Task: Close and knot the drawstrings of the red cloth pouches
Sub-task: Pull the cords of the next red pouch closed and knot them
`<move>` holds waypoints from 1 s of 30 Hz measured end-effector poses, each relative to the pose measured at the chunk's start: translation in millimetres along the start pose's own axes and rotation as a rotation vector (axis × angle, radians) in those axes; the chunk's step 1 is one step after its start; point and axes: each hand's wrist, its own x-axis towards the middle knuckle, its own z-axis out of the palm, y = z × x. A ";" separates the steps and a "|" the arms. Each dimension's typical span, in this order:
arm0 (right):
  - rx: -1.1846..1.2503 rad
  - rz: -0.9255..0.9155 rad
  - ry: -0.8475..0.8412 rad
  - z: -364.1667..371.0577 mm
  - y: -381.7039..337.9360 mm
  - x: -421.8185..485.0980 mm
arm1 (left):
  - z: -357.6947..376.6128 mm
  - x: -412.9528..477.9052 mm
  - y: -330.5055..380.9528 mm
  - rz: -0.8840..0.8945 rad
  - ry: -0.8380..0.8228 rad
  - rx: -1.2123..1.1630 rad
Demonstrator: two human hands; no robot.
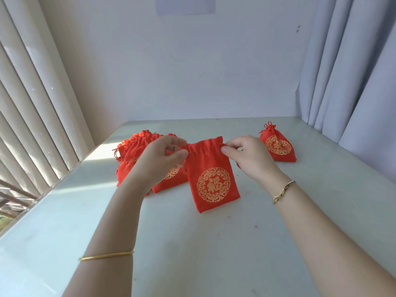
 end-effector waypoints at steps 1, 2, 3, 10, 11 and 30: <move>-0.005 -0.004 0.009 -0.2 0.0 -0.4 | 0.4 -0.1 -1.3 -0.014 -0.012 0.036; -0.002 -0.003 0.007 -0.4 0.4 -0.9 | 0.4 -0.5 -2.7 -0.030 -0.020 0.067; 0.006 0.008 0.003 -0.1 1.3 -1.4 | -0.2 -0.7 -4.3 -0.043 -0.025 0.101; -0.033 0.051 -0.022 -2.6 18.5 4.6 | -9.4 0.4 -8.5 -0.041 0.116 0.231; -0.009 0.062 -0.037 -2.6 20.8 5.3 | -10.0 1.1 -9.1 -0.039 0.155 0.235; 0.875 0.493 -0.161 -15.7 36.2 7.8 | -23.9 0.9 -23.6 -0.079 0.339 0.247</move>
